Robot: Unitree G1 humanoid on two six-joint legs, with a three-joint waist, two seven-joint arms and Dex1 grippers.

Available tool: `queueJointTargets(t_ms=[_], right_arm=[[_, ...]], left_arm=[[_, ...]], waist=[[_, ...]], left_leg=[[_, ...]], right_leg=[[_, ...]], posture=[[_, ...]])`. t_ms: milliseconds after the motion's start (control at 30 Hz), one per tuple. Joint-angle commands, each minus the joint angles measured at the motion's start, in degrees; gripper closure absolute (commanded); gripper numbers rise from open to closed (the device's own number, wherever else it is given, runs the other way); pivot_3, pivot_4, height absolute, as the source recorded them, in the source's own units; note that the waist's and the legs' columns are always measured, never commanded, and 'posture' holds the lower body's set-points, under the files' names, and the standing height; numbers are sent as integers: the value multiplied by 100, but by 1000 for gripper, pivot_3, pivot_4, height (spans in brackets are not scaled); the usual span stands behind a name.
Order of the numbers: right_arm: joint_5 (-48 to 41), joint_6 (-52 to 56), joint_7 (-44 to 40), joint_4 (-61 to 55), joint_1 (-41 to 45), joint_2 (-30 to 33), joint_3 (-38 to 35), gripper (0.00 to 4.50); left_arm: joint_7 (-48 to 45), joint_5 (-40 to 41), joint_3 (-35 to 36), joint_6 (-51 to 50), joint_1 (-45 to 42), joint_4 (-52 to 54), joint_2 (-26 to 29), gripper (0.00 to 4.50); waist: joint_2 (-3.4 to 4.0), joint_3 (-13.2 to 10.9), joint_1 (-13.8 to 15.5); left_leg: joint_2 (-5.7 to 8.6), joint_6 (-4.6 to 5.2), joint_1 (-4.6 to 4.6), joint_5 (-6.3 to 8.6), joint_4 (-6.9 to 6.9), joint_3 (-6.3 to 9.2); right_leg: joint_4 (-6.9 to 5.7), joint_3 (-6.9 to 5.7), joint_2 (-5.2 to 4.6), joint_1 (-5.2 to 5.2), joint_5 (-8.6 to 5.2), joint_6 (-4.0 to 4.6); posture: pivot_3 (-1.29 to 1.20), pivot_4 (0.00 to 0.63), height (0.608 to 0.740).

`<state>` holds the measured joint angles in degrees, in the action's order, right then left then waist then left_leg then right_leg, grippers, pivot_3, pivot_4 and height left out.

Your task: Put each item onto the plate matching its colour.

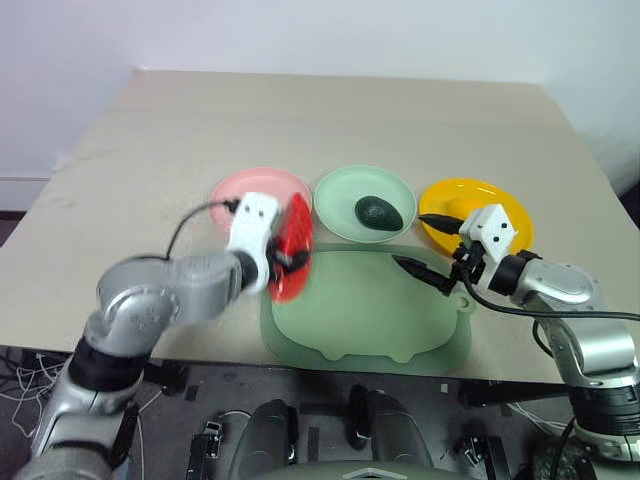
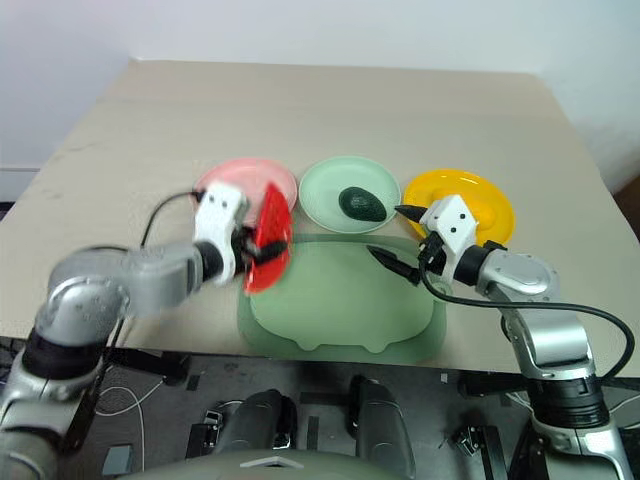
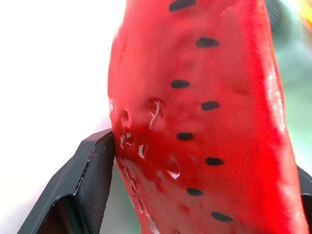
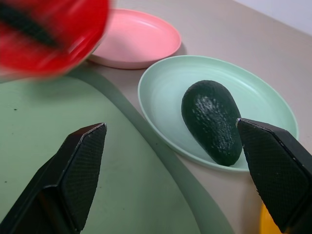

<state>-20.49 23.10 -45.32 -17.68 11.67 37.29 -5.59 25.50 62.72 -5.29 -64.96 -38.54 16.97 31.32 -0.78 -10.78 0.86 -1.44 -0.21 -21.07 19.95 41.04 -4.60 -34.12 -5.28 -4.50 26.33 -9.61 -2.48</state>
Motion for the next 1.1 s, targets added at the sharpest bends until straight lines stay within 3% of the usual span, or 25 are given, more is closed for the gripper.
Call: queueJointTargets(t_ms=[33, 200, 367, 400, 500, 667, 800, 933, 1033, 1100], right_arm=[[-2, -40, 102, -231, 45, -58, 49, 0], [-33, 20, 303, -388, -78, -121, 2, 0], [-43, 103, 517, -694, -410, -84, -143, 0], [-44, 119, 554, -744, -480, -70, -183, 0], [-51, 155, 624, -810, -607, -28, -280, 0], [-80, 219, 617, -784, -630, 72, -377, 0], [-113, 201, 474, -586, -533, 201, -461, 0], [-221, 251, 339, -309, -404, 320, -593, 0], [-273, 245, 222, -68, -369, 377, -698, 0], [-266, 172, 133, 140, -351, 410, -744, 0]], left_arm=[[233, -945, 470, 611, -887, -1700, -669, 1108], [214, -1946, 819, 1160, -1860, -3791, -1452, 1108], [176, -2522, 1051, 1152, -2254, -4525, -1803, 1108], [243, -2554, 1178, 1097, -2297, -4580, -1886, 763], [395, -2655, 1511, 960, -2337, -4541, -2117, 42], [502, -2495, 2056, 365, -2360, -4002, -2466, 42], [645, -2304, 2398, -211, -2134, -2888, -2748, 42], [-280, -2119, 2276, -119, -1225, -1026, -2375, 42], [-1821, -2375, 1853, 498, 3, 289, -1073, 42], [-2512, -2403, 1863, 842, 627, 710, -536, 42]], waist=[[-5, -1, 10], [-7, -1, -7], [-13, -5, -9], [-15, -7, -8], [-18, -8, -7], [-19, -9, -7], [-23, -11, -8], [-20, -10, -69], [-17, -12, -145], [-17, -12, -140]], left_leg=[[2, 0, -6, -1, 2, -1], [3, 0, -17, -1, 1, -10], [3, 0, -22, 0, -1, -9], [2, 0, -21, -1, 0, -8], [0, 0, -21, -1, 3, -6], [0, 0, -21, -1, 4, -3], [-1, 0, -22, 0, 4, 5], [-5, 0, -10, -1, 0, 0], [-15, -9, -3, -5, -6, -10], [-20, -13, -2, -6, -8, -8]], right_leg=[[2, -4, 0, 0, 1, 0], [11, -13, -1, 5, 1, -3], [10, -19, -5, 9, 2, -5], [10, -19, -6, 9, 2, -5], [8, -19, -10, 8, 2, -6], [5, -19, -11, 8, 3, -8], [6, -19, -11, 9, 3, -8], [0, -6, -7, 10, 3, -8], [-9, 2, 2, 17, 2, -4], [-13, 3, 8, 19, -2, 2]], posture=[[0, 150, 740], [0, 150, 740], [0, 150, 740], [0, 150, 740], [0, 150, 740], [0, 150, 740], [0, 150, 740], [0, 150, 740], [0, 150, 740], [0, 150, 740]])
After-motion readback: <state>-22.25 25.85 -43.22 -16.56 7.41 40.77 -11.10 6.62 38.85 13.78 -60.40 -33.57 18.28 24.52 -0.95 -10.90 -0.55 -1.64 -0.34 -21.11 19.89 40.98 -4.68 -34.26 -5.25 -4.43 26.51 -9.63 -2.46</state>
